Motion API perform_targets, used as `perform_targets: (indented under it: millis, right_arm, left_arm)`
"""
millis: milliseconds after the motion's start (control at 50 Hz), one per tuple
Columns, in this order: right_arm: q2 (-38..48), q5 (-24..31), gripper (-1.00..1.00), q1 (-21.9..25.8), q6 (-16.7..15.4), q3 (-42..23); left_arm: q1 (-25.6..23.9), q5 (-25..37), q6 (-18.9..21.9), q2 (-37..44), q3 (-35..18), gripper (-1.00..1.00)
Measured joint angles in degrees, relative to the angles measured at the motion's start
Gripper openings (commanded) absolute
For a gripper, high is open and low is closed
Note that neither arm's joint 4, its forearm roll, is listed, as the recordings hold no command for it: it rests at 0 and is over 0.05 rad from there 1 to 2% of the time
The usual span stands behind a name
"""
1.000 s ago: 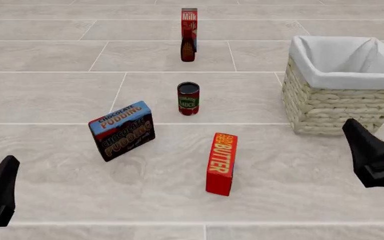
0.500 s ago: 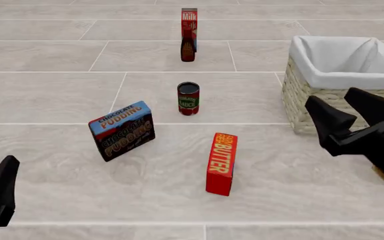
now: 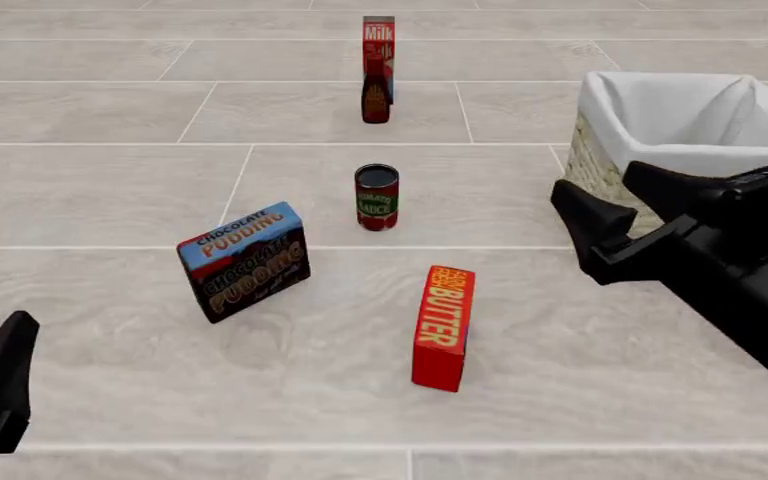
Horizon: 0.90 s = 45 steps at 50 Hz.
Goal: Pick the tomato sauce and place it in the basket.
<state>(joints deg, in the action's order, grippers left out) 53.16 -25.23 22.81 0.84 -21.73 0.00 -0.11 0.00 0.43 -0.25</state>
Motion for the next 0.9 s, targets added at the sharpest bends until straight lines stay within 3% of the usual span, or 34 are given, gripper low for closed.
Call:
perform_targets:
  millis: [320, 500, 900]
  right_arm:
    - [7.3, -1.6, 1.00, -1.9, -3.7, -3.3]
    - [11.9, -1.2, 1.00, -3.2, -7.5, -6.0]
    - [18.6, 0.7, 1.00, -3.1, -6.4, -11.9]
  left_arm:
    - [0.0, 0.0, 0.0, 0.0, 0.0, 1.00]
    - [0.0, 0.0, 0.0, 0.0, 0.0, 1.00]
    - [0.0, 0.0, 0.0, 0.0, 0.0, 1.00]
